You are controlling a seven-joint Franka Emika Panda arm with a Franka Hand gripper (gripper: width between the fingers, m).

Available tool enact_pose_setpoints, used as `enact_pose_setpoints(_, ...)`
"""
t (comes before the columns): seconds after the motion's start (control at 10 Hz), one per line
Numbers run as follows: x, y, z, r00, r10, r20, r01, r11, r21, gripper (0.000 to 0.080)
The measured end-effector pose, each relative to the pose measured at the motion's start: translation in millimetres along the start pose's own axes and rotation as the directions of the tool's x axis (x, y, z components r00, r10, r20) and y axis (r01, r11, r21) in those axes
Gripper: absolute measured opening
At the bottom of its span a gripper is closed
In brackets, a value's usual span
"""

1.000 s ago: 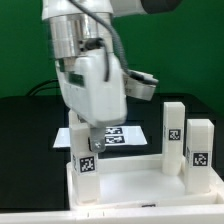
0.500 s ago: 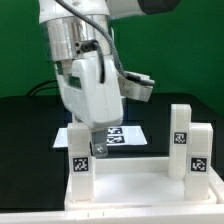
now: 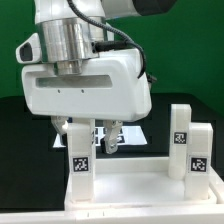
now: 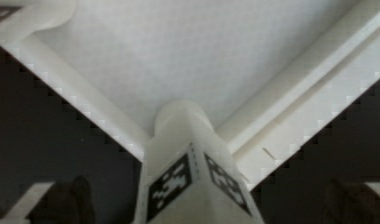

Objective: Assemble desk

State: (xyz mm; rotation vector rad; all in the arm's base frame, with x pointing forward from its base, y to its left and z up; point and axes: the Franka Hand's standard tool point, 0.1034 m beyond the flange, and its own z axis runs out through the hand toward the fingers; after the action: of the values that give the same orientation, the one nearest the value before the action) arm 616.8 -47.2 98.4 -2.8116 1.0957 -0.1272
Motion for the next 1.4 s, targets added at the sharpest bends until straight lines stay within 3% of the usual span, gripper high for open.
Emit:
enact_pose_setpoints(0.2, 0.8, 1.2, -0.1, 0.992, -0.13, -0.002, 0.13, 0.992, -0.007, 0.0649)
enact_pose_setpoints(0.3, 7.2, 0.5, -3.6, 0.92, -0.392, -0.022, 0.391, 0.919, -0.044, 0.0649)
enact_pose_setpoints(0.4, 7.4, 1.0, -3.1, 0.833, -0.553, -0.01, 0.551, 0.832, -0.066, 0.0649)
enact_pose_setpoints(0.5, 8.7, 2.5, -3.4, 0.807, -0.591, -0.007, 0.589, 0.805, -0.067, 0.0649)
enact_pose_setpoints(0.6, 8.8, 3.0, -3.0, 0.825, -0.566, -0.009, 0.564, 0.823, -0.067, 0.0649)
enact_pose_setpoints(0.7, 8.7, 3.1, -2.9, 0.839, -0.544, -0.01, 0.543, 0.837, -0.067, 0.0547)
enact_pose_setpoints(0.8, 8.6, 3.1, -2.7, 0.862, -0.507, -0.013, 0.506, 0.86, -0.066, 0.0547)
enact_pose_setpoints(0.9, 8.5, 3.2, -2.5, 0.895, -0.447, -0.017, 0.445, 0.893, -0.065, 0.0328)
enact_pose_setpoints(1.0, 8.4, 3.1, -2.3, 0.93, -0.367, -0.023, 0.365, 0.929, -0.062, 0.0284)
enact_pose_setpoints(1.2, 8.4, 1.5, -1.8, 0.983, -0.177, -0.05, 0.174, 0.983, -0.056, 0.0284)
enact_pose_setpoints(1.4, 2.4, -5.5, -0.4, 0.982, 0.176, -0.065, -0.179, 0.983, -0.039, 0.0284)
